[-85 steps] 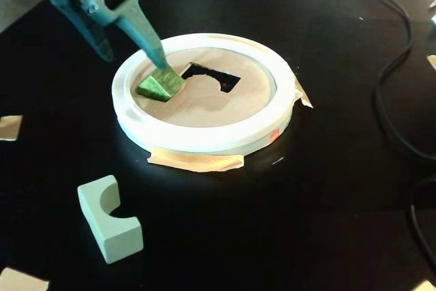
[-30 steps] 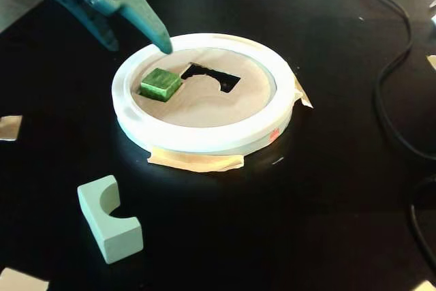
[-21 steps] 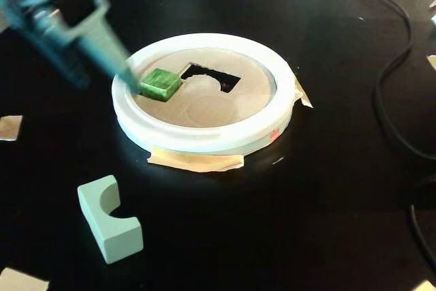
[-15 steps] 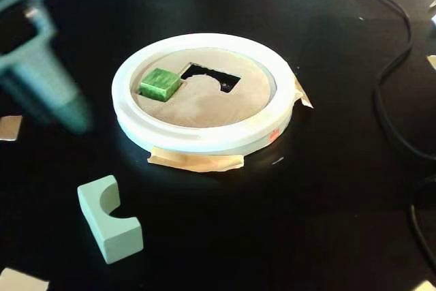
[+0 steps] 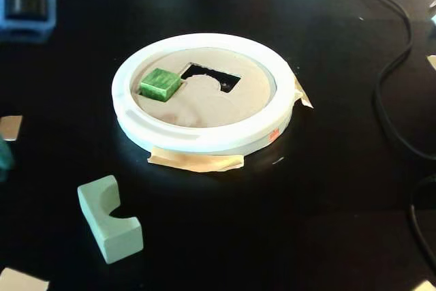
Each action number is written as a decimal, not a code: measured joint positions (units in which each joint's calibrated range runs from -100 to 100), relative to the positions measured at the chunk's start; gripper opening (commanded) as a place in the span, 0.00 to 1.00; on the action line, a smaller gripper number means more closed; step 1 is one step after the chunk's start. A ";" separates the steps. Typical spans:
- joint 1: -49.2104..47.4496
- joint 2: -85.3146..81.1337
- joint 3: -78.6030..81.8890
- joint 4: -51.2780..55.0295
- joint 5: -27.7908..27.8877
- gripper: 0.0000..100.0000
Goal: Pick up the square block and drop it in corresponding square shaped hole
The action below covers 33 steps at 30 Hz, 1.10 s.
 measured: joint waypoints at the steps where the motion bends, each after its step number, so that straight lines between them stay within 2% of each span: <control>1: 0.00 -1.34 1.76 0.00 0.00 0.80; 12: 0.70 -4.28 10.35 0.00 0.00 0.82; 33: 0.50 -4.28 11.22 -0.19 0.00 0.81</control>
